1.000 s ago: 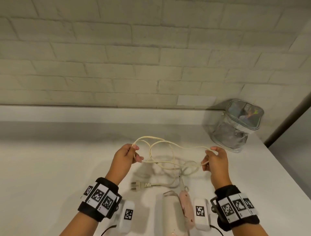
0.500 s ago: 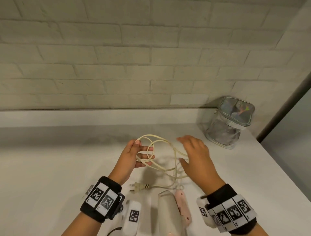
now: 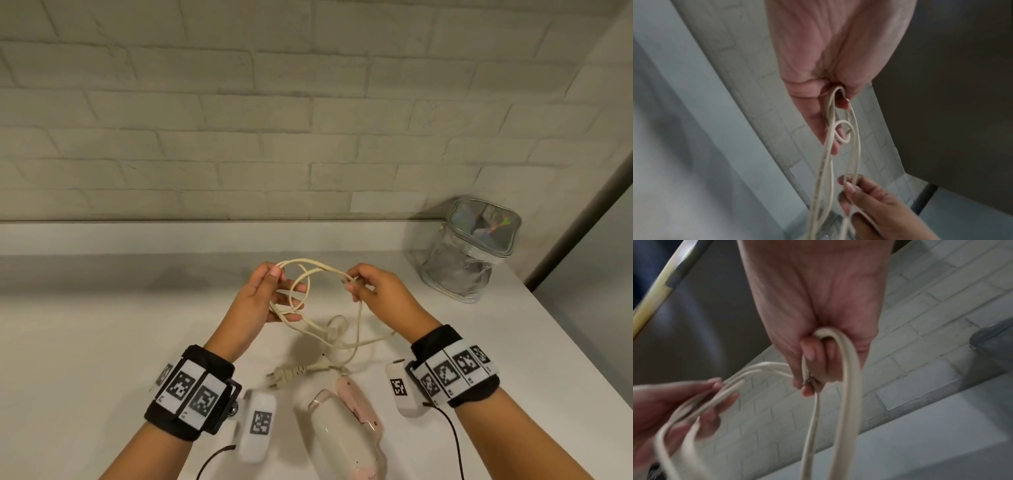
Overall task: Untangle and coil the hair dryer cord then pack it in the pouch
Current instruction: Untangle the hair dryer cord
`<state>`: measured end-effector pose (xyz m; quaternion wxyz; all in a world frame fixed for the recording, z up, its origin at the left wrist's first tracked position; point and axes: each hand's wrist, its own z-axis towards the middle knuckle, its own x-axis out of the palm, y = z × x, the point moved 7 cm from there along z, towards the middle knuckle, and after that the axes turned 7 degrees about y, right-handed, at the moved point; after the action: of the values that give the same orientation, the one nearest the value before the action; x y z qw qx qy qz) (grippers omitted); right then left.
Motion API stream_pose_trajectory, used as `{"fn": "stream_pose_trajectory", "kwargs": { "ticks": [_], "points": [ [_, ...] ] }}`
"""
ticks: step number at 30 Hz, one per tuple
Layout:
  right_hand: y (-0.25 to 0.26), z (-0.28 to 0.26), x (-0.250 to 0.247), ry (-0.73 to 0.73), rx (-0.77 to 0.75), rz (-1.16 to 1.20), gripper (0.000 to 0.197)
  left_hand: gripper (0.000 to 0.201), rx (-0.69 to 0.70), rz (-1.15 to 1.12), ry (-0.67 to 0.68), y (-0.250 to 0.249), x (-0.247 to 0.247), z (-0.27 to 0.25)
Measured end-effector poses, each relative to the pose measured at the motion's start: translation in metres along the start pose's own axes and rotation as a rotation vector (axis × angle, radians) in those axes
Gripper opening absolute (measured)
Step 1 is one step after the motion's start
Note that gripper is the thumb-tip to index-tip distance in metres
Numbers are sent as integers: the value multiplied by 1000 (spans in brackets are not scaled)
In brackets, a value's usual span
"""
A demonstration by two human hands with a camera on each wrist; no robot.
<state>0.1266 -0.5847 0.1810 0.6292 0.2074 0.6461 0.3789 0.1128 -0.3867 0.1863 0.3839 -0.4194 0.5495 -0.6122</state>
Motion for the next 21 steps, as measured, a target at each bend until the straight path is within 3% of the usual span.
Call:
{"fn": "stream_pose_trajectory", "kwargs": {
  "ticks": [5, 9, 14, 18, 21],
  "points": [
    [-5, 4, -17, -46, 57, 226, 12, 24, 21, 164, -12, 0, -8, 3],
    [12, -1, -42, -192, -41, 407, 13, 23, -63, 202, -27, 8, -2, 1],
    [62, -14, -57, -230, -270, 89, 8, 23, -114, 153, -106, 12, -5, 1],
    [66, -19, -53, -200, -298, -141, 8, 26, -131, 113, -107, 12, -11, 3],
    [58, -21, -60, -246, -281, -108, 13, 30, -167, 42, -70, 15, -10, 2]
  ]
}}
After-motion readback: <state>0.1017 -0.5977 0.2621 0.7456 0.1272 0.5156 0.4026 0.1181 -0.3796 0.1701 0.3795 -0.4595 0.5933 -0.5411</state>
